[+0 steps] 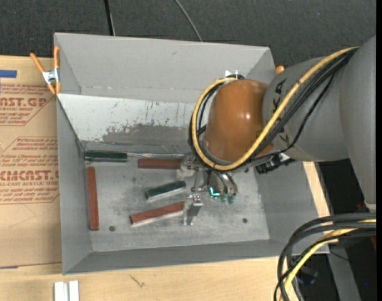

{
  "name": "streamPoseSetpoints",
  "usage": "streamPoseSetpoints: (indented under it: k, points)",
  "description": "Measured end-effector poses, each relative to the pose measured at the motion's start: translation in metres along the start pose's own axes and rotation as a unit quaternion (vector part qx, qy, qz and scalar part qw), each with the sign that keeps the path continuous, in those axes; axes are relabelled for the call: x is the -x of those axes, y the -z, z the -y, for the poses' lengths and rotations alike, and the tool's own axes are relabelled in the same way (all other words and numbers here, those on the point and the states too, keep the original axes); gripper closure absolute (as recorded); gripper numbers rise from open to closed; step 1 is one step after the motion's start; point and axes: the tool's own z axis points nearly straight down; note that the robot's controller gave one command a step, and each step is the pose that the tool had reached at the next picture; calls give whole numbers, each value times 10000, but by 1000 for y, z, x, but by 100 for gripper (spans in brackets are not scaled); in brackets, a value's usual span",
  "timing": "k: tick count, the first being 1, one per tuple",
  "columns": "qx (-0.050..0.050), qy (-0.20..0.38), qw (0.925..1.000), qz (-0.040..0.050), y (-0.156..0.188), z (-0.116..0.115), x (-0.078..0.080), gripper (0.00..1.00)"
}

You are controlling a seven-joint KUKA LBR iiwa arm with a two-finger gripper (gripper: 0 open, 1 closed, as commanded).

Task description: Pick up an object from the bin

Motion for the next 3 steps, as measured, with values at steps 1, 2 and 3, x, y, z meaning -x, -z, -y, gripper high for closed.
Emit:
streamPoseSetpoints:
  k: [1,2,3]
  points:
    - [3,-3,10000,37,4,0,2,0]
    - [3,2,10000,43,3,0,2,0]
    - [0,39,10000,12,-37,-9,-3,0]
